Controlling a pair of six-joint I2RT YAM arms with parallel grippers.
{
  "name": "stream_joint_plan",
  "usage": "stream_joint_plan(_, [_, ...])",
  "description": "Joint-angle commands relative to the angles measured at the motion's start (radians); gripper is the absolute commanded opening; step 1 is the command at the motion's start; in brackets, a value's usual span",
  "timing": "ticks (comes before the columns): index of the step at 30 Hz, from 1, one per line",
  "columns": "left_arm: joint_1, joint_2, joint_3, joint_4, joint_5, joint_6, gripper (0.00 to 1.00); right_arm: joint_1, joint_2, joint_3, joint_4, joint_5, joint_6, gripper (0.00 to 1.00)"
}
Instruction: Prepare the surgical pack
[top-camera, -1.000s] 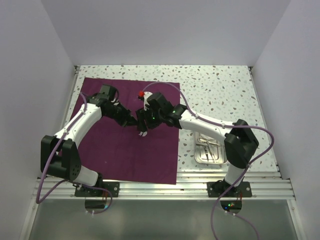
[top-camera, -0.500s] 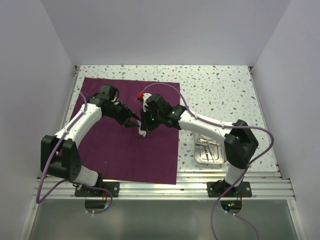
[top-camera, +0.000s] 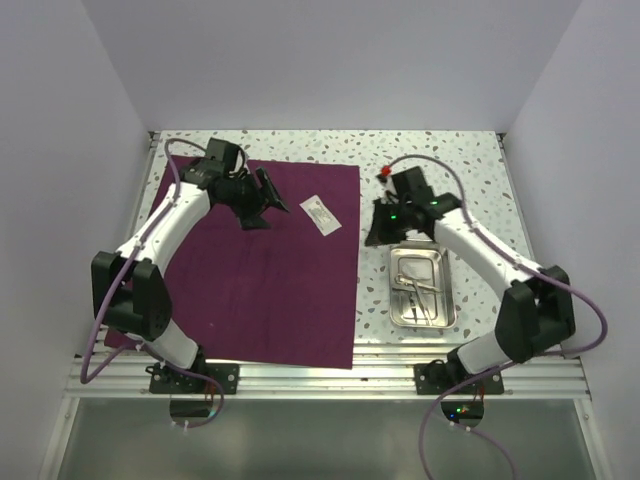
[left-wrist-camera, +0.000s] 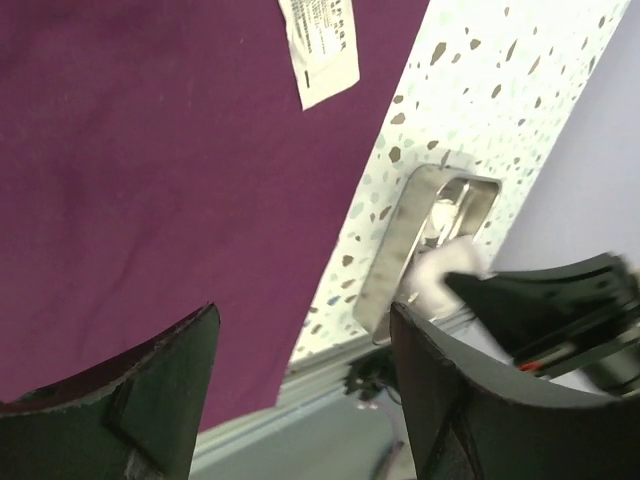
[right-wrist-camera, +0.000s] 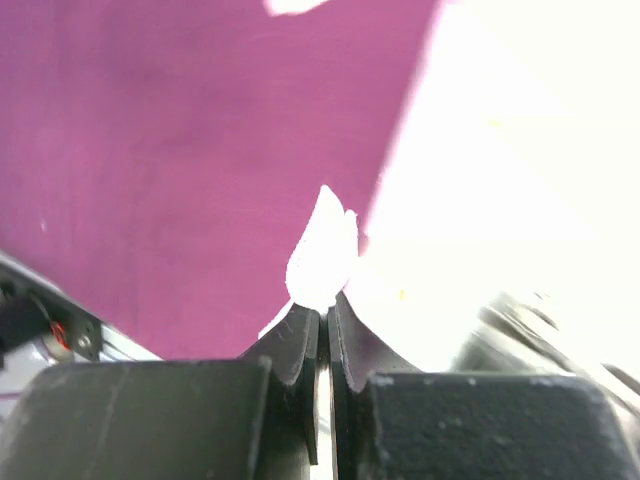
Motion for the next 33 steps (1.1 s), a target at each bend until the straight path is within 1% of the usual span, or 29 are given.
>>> stream_joint_plan(1, [-0.041, 0.015, 0.049, 0.030, -0.075, 0.167, 0.72, -0.191, -0.132, -0.043, -0.247, -0.117, -0.070, 0.00])
stream_joint_plan(2, [-0.047, 0.016, 0.041, 0.053, -0.078, 0.173, 0.71, -0.223, -0.149, -0.055, -0.289, -0.129, -0.077, 0.00])
stream_joint_plan(5, [-0.070, 0.026, 0.011, 0.095, -0.070, 0.196, 0.70, -0.319, -0.212, -0.115, -0.340, -0.152, -0.097, 0.00])
stream_joint_plan(7, [-0.082, 0.042, -0.005, 0.116, -0.046, 0.207, 0.70, -0.368, -0.235, -0.153, -0.336, -0.172, -0.089, 0.00])
stream_joint_plan(11, [-0.099, 0.073, -0.005, 0.129, -0.024, 0.219, 0.69, -0.425, -0.249, -0.255, -0.305, -0.246, -0.078, 0.00])
stream_joint_plan(12, [-0.103, 0.079, 0.003, 0.130, -0.022, 0.225, 0.69, -0.435, -0.232, -0.293, -0.301, -0.331, -0.083, 0.00])
stream_joint_plan(14, [-0.107, 0.096, 0.015, 0.126, -0.024, 0.238, 0.69, -0.449, -0.211, -0.311, -0.316, -0.355, -0.106, 0.00])
stream_joint_plan(15, [-0.111, 0.104, 0.029, 0.123, -0.030, 0.247, 0.69, -0.451, -0.202, -0.321, -0.325, -0.327, -0.109, 0.01])
stream_joint_plan(19, [-0.119, 0.136, 0.055, 0.103, -0.044, 0.268, 0.69, -0.460, -0.174, -0.350, -0.308, -0.341, -0.115, 0.05])
stream_joint_plan(21, [-0.122, 0.144, 0.057, 0.107, -0.041, 0.268, 0.69, -0.462, -0.133, -0.347, -0.308, -0.336, -0.116, 0.07])
stream_joint_plan(25, [-0.126, 0.165, 0.060, 0.110, -0.044, 0.274, 0.68, -0.466, -0.079, -0.341, -0.316, -0.283, -0.120, 0.11])
stream_joint_plan(27, [-0.130, 0.179, 0.067, 0.110, -0.047, 0.281, 0.68, -0.468, -0.067, -0.330, -0.322, -0.249, -0.110, 0.15])
stream_joint_plan(31, [-0.137, 0.188, 0.078, 0.107, -0.059, 0.285, 0.67, -0.466, -0.068, -0.295, -0.376, -0.119, -0.107, 0.24])
stream_joint_plan(32, [-0.139, 0.191, 0.078, 0.106, -0.059, 0.285, 0.67, -0.466, -0.070, -0.292, -0.382, -0.085, -0.103, 0.30])
stream_joint_plan(33, [-0.140, 0.194, 0.077, 0.106, -0.056, 0.285, 0.67, -0.466, -0.070, -0.292, -0.386, -0.079, -0.094, 0.33])
